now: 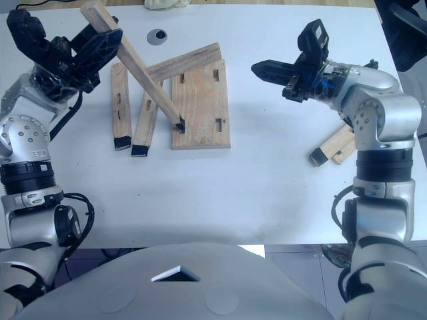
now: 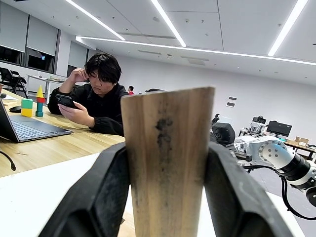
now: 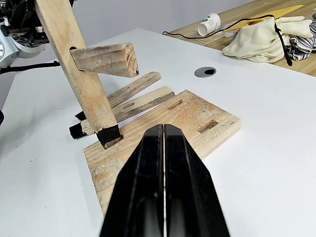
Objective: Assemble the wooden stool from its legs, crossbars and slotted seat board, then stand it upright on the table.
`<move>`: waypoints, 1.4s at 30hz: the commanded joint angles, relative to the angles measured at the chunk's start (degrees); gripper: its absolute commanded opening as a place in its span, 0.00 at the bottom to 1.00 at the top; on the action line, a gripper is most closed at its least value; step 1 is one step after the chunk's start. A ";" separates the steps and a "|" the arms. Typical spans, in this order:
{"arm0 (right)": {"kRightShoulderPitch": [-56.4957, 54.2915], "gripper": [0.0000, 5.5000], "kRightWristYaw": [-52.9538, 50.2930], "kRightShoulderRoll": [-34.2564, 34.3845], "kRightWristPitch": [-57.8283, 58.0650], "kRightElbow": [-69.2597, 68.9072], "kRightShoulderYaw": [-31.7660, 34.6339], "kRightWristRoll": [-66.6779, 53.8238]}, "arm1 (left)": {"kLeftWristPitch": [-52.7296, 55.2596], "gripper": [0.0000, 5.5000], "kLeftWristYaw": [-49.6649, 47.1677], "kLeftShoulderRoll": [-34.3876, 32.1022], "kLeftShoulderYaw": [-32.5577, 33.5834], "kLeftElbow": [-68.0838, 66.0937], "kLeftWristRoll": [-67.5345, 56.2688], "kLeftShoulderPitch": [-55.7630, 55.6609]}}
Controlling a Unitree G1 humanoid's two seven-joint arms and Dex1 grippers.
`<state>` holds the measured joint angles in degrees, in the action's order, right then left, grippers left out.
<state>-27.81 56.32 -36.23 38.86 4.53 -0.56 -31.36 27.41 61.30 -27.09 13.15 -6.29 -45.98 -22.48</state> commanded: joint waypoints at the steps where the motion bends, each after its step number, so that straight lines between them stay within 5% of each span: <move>1: 0.15 0.00 0.01 1.17 -0.67 0.04 -0.47 0.83 | -1.65 0.37 0.70 -0.04 -1.85 -1.55 3.18 0.02; 18: -0.02 0.00 -7.52 2.77 -1.75 5.46 -0.55 6.02 | -7.04 0.37 6.58 -11.00 -16.48 5.70 16.50 6.31; 28: -2.64 0.00 -11.64 3.17 -4.37 12.69 1.68 8.66 | -13.96 0.37 4.56 -12.74 -26.59 -5.99 26.55 12.61; 42: -1.88 0.00 -12.54 3.98 -6.04 14.84 1.24 8.45 | -15.24 0.37 4.81 -15.89 -31.32 -7.43 24.32 14.75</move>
<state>-28.31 44.72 -34.15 33.90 18.30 -0.07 -24.23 2.21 68.97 -38.18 -5.35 -4.26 -39.55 -20.30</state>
